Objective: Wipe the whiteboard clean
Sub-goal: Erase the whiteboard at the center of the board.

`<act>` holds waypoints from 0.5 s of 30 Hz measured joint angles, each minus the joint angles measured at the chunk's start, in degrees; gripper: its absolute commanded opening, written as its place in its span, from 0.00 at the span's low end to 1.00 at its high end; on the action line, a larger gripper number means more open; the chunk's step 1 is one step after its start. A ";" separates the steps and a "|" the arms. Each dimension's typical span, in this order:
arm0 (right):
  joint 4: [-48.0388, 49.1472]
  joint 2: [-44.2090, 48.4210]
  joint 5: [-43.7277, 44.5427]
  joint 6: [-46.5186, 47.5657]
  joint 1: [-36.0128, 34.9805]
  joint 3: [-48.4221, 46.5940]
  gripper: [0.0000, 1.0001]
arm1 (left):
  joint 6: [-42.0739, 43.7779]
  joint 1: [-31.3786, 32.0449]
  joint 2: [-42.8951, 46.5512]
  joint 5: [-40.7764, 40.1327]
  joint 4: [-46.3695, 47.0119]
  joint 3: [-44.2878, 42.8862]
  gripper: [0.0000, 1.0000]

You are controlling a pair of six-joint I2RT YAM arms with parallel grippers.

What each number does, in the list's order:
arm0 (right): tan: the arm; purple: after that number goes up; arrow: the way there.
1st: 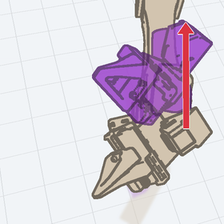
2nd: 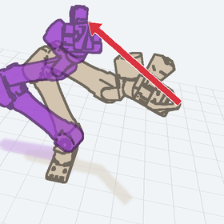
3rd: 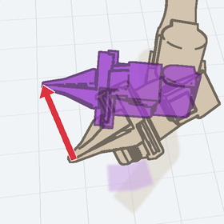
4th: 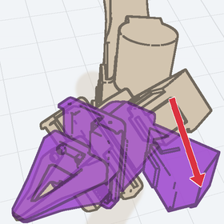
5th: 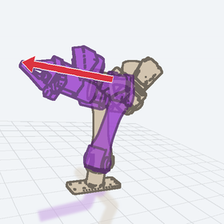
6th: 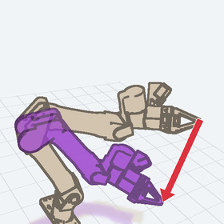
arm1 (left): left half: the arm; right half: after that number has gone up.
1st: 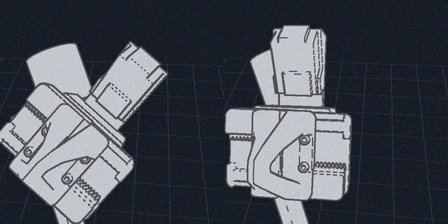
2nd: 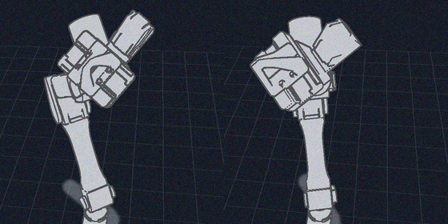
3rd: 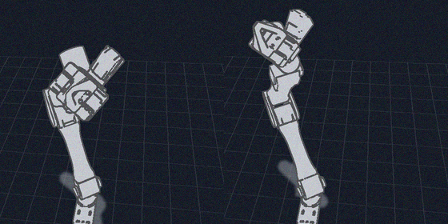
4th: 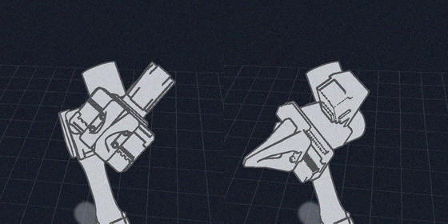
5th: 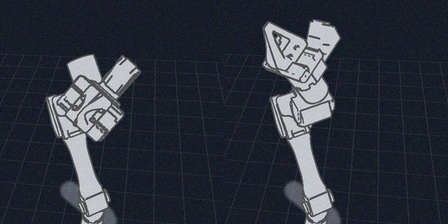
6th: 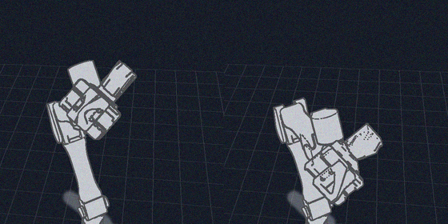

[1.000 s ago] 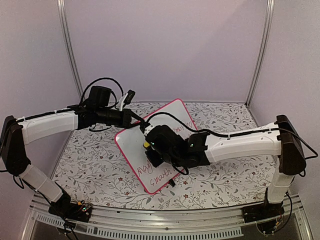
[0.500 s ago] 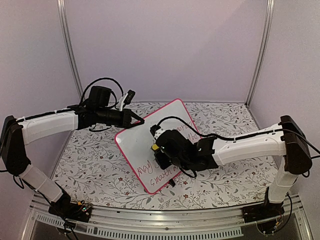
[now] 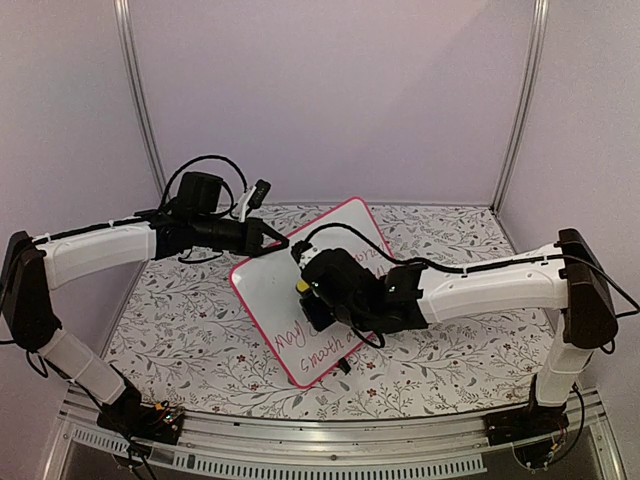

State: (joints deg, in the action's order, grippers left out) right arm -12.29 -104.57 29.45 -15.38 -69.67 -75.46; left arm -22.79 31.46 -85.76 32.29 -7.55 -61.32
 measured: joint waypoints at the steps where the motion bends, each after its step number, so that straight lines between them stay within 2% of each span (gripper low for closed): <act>1: 0.22 -0.50 0.04 0.90 0.07 -1.25 0.25 | 0.00 0.04 0.00 0.00 0.04 0.00 0.00; 9: 1.86 -1.29 -0.26 2.49 0.35 -2.40 0.24 | 0.00 0.07 0.00 -0.09 0.02 0.00 0.00; 15: 4.98 0.39 -0.92 -0.92 -0.92 4.02 0.24 | 0.00 0.07 -0.02 -0.17 0.00 0.00 0.00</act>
State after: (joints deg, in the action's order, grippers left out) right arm -7.31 -104.18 28.53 -16.29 -70.59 -71.44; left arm -22.79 31.53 -85.78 32.12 -7.55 -61.32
